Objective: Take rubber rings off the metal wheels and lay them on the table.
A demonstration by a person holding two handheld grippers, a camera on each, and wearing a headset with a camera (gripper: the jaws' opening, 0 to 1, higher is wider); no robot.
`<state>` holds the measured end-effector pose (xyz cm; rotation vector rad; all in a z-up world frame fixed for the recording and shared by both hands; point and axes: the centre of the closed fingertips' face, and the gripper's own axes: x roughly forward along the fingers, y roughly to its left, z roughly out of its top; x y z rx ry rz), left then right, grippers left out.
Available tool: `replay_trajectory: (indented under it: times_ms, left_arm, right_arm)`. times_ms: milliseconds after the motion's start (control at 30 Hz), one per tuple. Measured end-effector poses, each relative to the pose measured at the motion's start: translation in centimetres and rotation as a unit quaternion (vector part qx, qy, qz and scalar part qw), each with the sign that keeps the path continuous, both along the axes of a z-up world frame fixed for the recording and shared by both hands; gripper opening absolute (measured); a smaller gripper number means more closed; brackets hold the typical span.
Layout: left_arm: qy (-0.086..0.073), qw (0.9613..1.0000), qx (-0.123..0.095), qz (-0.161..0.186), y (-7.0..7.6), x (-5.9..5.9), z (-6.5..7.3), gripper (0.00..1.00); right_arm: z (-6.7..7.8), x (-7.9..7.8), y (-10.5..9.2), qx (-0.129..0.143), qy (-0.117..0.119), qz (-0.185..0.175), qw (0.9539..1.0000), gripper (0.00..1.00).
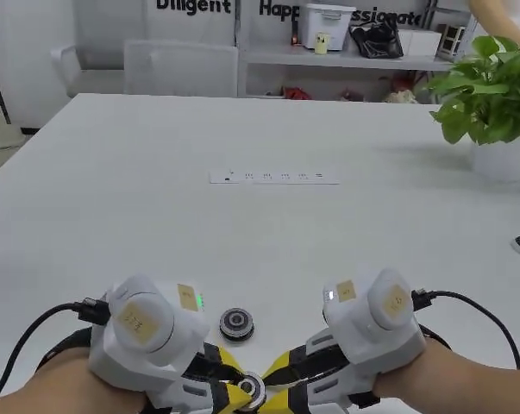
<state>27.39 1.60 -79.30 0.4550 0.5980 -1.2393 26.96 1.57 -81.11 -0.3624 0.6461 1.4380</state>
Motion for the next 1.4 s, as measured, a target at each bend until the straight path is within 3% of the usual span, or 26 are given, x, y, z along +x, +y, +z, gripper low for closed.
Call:
replay_trajectory:
  times_ms: [233,533,767,867,900,1400]
  left_arm:
    - [0.0,1.0,-0.003,-0.002,0.0,-0.2,0.0,0.13]
    - [-0.003,1.0,-0.003,0.003,-0.1,-0.3,-0.1,0.13]
    - [-0.01,0.9999,0.004,0.006,-0.1,-0.3,-0.1,0.13]
    - [-0.012,0.9999,0.008,0.006,-0.1,-0.3,-0.1,0.13]
    - [-0.013,0.9999,0.009,0.006,-0.1,-0.3,-0.2,0.13]
    - [-0.012,0.9998,0.014,0.012,-0.1,-0.2,-0.2,0.12]
  right_arm:
    - [0.0,-0.1,-0.1,0.0,0.007,-0.002,1.0,0.16]
    - [-0.2,0.1,-0.5,-0.003,0.019,-0.014,0.9997,0.04]
    - [-0.3,0.6,-0.5,0.0,0.047,-0.046,0.9978,0.0]
    - [-0.2,0.6,-0.6,0.01,0.094,-0.078,0.9925,0.0]
    - [-0.1,0.6,-0.6,0.013,0.099,-0.082,0.9916,0.0]
    - [1.0,1.5,-0.7,0.054,0.133,-0.123,0.9819,0.0]
